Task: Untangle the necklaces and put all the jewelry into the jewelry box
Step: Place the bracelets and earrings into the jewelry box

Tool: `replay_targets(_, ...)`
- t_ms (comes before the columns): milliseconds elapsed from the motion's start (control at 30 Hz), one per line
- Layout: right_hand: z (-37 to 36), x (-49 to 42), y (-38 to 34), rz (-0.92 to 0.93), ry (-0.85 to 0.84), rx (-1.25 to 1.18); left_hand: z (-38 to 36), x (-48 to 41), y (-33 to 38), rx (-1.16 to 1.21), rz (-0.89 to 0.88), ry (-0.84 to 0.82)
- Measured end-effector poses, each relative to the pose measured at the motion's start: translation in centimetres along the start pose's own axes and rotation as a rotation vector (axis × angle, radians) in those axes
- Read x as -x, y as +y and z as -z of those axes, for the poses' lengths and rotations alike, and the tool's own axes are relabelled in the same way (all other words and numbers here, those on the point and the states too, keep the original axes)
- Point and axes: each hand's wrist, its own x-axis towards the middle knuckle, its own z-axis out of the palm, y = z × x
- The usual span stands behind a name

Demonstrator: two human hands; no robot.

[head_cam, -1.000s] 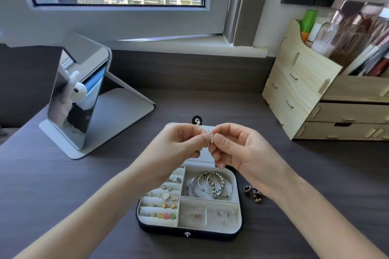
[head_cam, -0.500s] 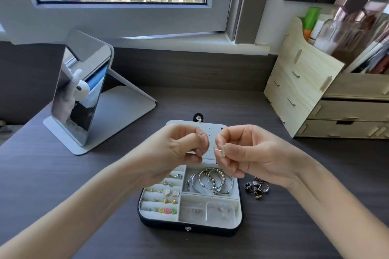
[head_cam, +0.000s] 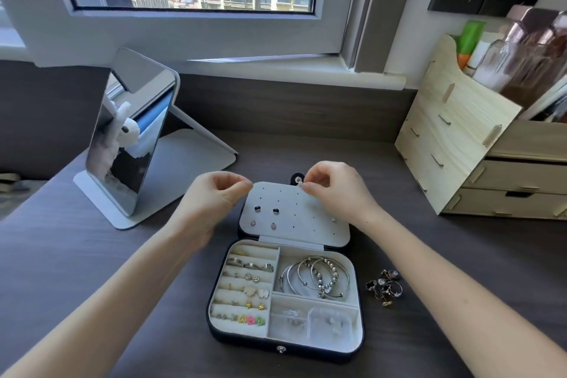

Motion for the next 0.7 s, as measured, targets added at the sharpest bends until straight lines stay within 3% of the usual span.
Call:
replay_targets(167, -0.5, -1.1, -0.4, -0.053, 0.004, 0.06, -0.4, -1.2, -0.9, -0.027, 0.077, -0.017)
replay_targets(300, -1.0, -1.4, -1.0, -0.057, 0.003, 0.109, -0.8, -1.6, -1.0, -0.108, 0.041, 0.003)
replay_targets(533, -1.1, -2.3, -1.1, -0.211, -0.021, -0.108, -0.6, -1.3, -0.9, -0.11, 0.035, 0.009)
replay_targets(700, -1.0, -2.3, -0.9, -0.193, 0.019, -0.15, -0.3, -1.4, -0.5, -0.041, 0.07, -0.015)
